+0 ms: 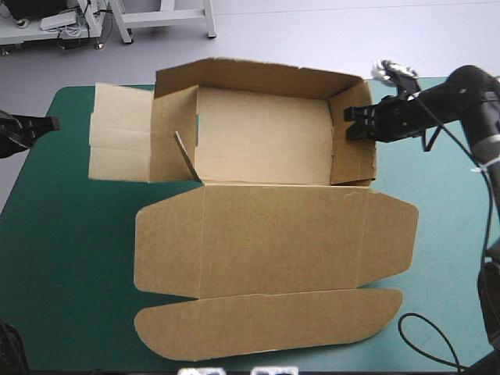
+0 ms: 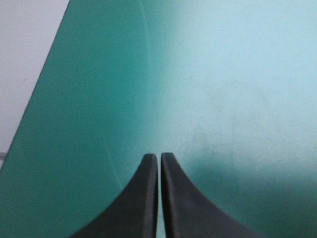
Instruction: Fold the box
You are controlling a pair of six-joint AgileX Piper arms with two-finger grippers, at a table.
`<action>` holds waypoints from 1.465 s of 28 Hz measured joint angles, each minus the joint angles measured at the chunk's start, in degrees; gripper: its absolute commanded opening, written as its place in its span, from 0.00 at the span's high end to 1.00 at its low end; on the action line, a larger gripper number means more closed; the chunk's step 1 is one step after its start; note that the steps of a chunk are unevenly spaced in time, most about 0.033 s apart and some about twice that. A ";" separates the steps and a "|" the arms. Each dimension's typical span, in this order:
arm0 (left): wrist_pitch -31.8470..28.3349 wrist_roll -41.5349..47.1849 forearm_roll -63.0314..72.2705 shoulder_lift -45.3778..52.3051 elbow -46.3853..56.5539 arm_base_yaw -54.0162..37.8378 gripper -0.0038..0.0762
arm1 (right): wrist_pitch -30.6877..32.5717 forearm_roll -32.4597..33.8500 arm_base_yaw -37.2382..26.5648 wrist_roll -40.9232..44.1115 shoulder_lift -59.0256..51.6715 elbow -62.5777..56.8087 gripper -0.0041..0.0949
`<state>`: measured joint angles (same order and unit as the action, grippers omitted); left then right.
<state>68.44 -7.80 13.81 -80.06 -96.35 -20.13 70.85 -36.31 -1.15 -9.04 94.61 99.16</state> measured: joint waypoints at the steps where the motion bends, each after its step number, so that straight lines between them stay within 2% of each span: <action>1: -0.72 -1.35 4.96 -0.57 0.00 -2.36 0.94 | 0.11 -2.00 -2.00 -0.68 -2.67 0.00 0.98; 3: -1.05 -4.14 14.38 -2.50 0.00 -5.28 0.94 | 0.29 -5.91 -5.96 -1.65 -6.94 0.00 0.98; 6: -0.38 -7.91 24.89 -5.04 0.00 -6.42 0.94 | 0.41 -9.65 -8.56 -2.97 -10.51 0.00 0.98; 9: 1.61 -12.58 38.84 -7.58 0.00 -6.61 0.94 | 0.59 -12.57 -9.53 -3.84 -13.21 0.00 0.98; 11: 2.45 -16.57 52.88 -9.37 0.00 -6.33 0.94 | 0.65 -14.90 -9.54 -4.38 -14.23 0.00 0.98; 15: 2.30 -18.55 64.19 -9.98 0.00 -4.40 0.94 | 0.65 -17.11 -9.54 -5.00 -14.29 0.00 0.97; 21: 2.12 -19.26 67.36 -9.38 0.00 3.36 0.94 | 0.65 -18.55 -9.31 -5.80 -14.29 0.00 0.97; 25: 2.33 -19.71 67.42 -8.07 0.00 7.99 0.94 | 0.65 -16.55 -9.18 -5.99 -14.29 0.00 0.97; 31: 2.47 -19.88 67.42 -5.72 0.00 10.28 0.94 | 0.23 -14.35 -8.44 -5.99 -13.26 0.00 0.97; 41: 2.61 -19.93 66.80 -2.71 0.00 14.59 0.94 | -5.99 -11.05 -3.04 -5.99 -9.65 0.00 0.97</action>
<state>71.04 -27.73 80.61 -82.77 -96.35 -5.54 64.86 -47.37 -4.18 -15.04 84.96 99.16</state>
